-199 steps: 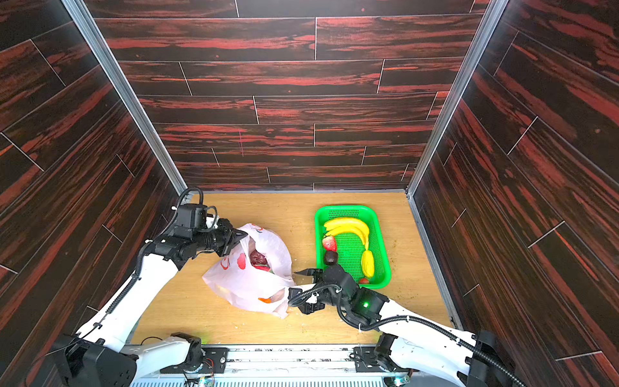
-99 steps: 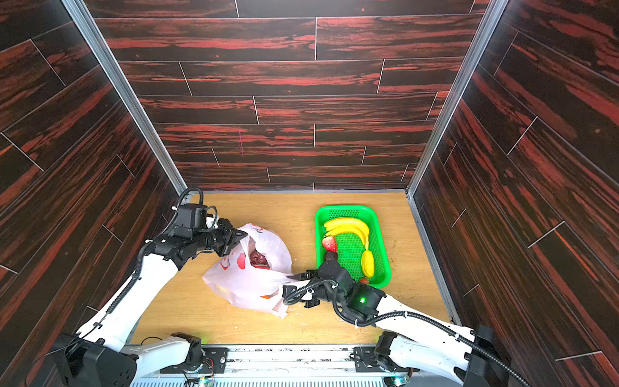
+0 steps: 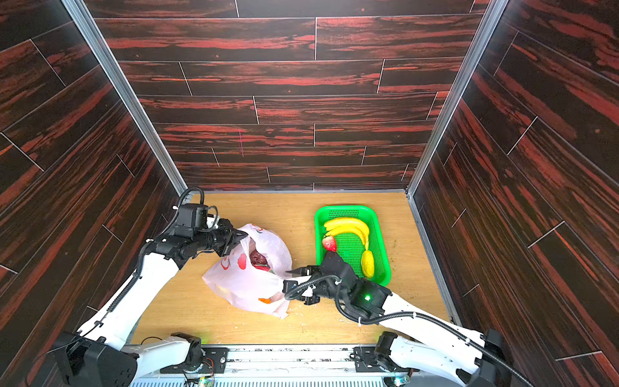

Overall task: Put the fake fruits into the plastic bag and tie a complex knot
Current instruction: 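Grasp the bag rim with the right gripper beside the left gripper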

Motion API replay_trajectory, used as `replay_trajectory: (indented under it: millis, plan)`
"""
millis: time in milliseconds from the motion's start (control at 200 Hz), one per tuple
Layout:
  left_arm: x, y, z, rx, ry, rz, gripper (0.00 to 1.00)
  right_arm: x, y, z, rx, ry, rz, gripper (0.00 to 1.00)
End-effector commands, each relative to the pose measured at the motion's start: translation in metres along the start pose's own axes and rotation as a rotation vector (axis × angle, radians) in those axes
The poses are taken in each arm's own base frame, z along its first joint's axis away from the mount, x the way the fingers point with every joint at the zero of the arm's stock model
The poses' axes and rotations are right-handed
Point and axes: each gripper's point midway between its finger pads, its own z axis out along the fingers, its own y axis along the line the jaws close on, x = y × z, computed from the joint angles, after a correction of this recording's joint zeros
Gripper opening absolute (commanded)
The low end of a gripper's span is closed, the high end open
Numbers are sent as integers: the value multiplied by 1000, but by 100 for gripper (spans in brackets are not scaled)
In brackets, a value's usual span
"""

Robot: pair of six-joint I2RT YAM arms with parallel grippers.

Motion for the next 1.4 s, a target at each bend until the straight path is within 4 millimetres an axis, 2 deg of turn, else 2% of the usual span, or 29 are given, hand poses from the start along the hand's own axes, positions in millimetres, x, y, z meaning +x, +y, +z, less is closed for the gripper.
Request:
replay_trajectory:
  millis: [0,125,210,371,516,661,902,967,1097,1192,1398]
  plan:
    - [1,-6,-5,8,-6,16,0,9,5,-14,12,32,-8,59]
    - [1,-6,-5,9,-6,14,0,22,8,-24,35,82,-16,69]
    - [1,-7,-5,13,-6,14,0,34,13,-25,35,112,-31,76]
    - [1,-8,-6,14,-7,15,0,51,20,-8,8,172,-48,76]
    - [1,-7,-5,9,-5,12,0,42,17,11,7,157,-106,74]
    - [1,-7,-6,7,-7,14,0,30,17,19,-13,119,-122,66]
    - [1,-7,-5,8,-5,16,0,16,21,20,-44,86,-116,50]
    - [1,-7,-5,10,-6,17,0,15,21,21,-50,89,-115,42]
    - [1,-7,-5,9,-4,17,0,13,19,22,-48,90,-111,16]
    - [2,-7,-5,8,-4,22,0,3,14,18,-36,56,-101,0]
    - [-6,-17,-9,18,-31,84,2,-32,-7,7,-10,-1,-47,0]
